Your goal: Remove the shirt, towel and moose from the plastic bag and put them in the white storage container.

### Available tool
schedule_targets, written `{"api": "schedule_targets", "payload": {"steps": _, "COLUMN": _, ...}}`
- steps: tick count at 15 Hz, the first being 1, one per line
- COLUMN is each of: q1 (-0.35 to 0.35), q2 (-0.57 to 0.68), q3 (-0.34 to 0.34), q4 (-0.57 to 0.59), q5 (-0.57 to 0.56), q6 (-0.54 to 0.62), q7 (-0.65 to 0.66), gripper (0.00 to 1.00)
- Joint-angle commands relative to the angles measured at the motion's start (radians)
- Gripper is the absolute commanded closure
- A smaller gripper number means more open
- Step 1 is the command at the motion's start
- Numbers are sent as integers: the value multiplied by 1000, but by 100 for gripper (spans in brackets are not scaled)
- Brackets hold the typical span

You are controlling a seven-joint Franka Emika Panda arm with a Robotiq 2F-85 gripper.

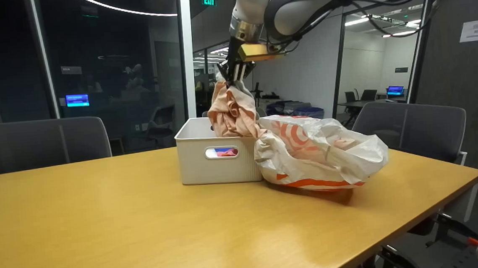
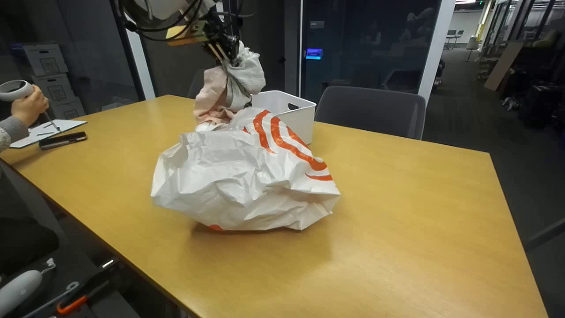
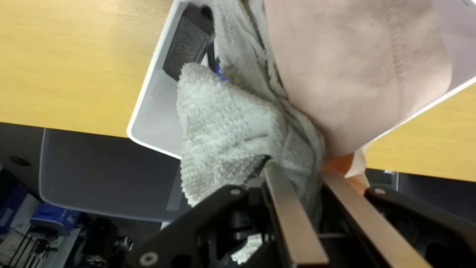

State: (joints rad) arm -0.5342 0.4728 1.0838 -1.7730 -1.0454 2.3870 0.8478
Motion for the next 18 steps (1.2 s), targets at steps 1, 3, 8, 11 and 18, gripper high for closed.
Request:
{"api": "schedule_targets", "payload": {"steps": 1, "q1": 194, "q2": 204, "q3": -92, "q4": 246, "q5": -43, "q6": -112, "q7": -104, "gripper": 93}}
{"api": "schedule_targets", "payload": {"steps": 3, "q1": 256, "q2": 265, "q3": -121, "q4": 341, "q5": -21, "q6": -151, "q7": -149, "gripper": 61}}
{"api": "schedule_targets", "payload": {"steps": 8, "q1": 561, "q2": 163, "q3": -550, "q4": 472, "q5": 443, "q6": -107, "q7": -372, "gripper": 36}}
{"api": "schedule_targets", "payload": {"steps": 11, "q1": 704, "q2": 95, "q3": -766, "q4": 475, "q5": 603, "q6": -140, "q7": -392, "gripper": 11}}
{"api": "schedule_targets", "payload": {"steps": 18, "q1": 722, "q2": -168, "q3": -888, "q4": 194, "q5": 766, "q6": -358, "q7": -227, "gripper": 0}}
